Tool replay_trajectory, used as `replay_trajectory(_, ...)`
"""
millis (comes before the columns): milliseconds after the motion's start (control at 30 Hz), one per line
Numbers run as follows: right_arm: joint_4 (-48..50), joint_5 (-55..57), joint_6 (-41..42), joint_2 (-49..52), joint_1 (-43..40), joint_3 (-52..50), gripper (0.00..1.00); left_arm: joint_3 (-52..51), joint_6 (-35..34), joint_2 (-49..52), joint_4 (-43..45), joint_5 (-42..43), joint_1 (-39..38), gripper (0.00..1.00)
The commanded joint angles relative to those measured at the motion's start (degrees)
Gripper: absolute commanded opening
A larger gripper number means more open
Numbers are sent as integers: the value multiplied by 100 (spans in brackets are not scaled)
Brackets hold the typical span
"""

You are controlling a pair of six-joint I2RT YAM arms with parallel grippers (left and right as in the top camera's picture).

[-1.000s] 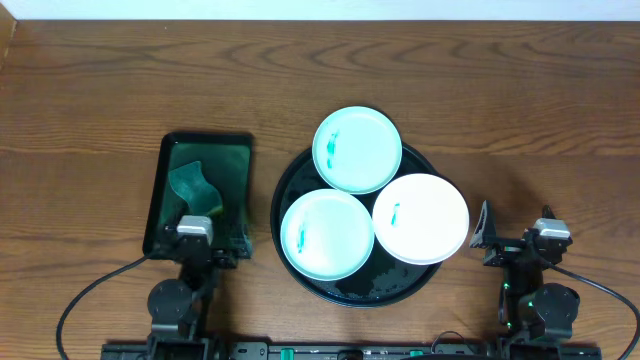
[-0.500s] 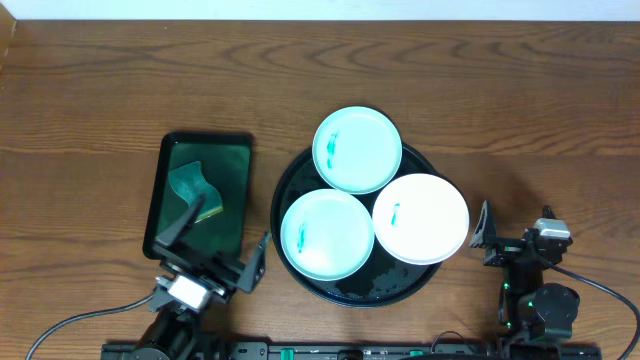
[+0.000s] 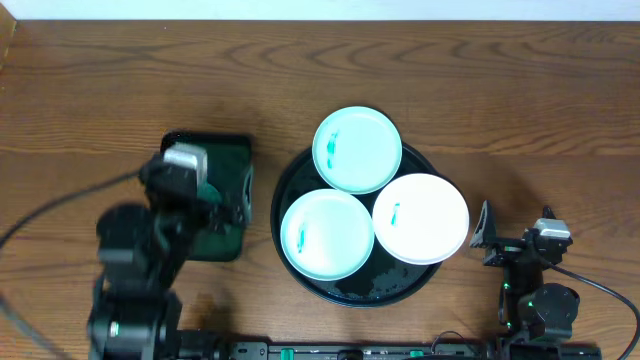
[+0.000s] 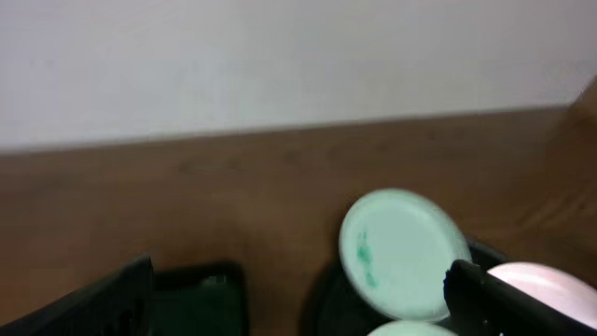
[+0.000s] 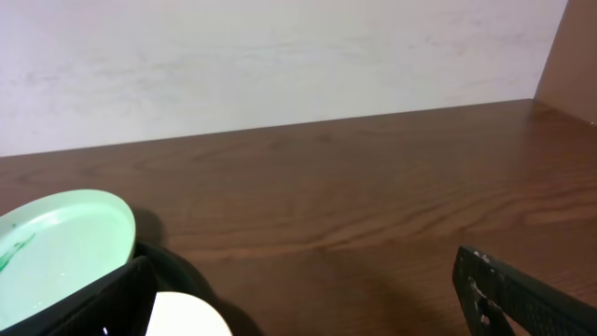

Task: Clean dirty plates on tray and stack at the side
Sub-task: 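Reach the left gripper into the black tray and grasp the green sponge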

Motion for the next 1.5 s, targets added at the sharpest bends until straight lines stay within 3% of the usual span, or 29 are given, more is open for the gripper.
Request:
replay_trajectory(0,-9,24,-74,-22,20,-24,99,415,-994,647,-350,-1447,70,98)
replay_trajectory(100,-9,24,-74,-22,20,-24,99,953,-1727,1325,-1198,-2076,295,98)
replay_trajectory(200,-9,24,-74,-22,20,-24,99,1215,-1912,2017,-1655,-2087,595,98)
replay_trajectory(433,-9,24,-74,-22,20,-24,99,1209,-1912,3473,-1700,-2090,789,98)
replay_trajectory(567,-9,24,-74,-22,20,-24,99,1209,-2428,4352,-1729,-2090,881,99)
replay_trajectory(700,-9,24,-74,-22,20,-24,99,1209,-2509,5080,-1685,-2085,1040,98)
replay_trajectory(1133,-9,24,-74,-22,20,-24,99,1209,-2269,6203,-1102,-1635,1147,96)
replay_trajectory(1200,-9,24,-74,-22,20,-24,99,1209,-2269,6282,-1012,-1637,1147,90)
replay_trajectory(1300,-9,24,-74,-22,20,-24,99,1209,-2267,6343,-931,-1635,1147,70)
replay_trajectory(1467,-9,24,-74,-22,20,-24,99,1211,-2267,6343,-905,-1683,1147,52)
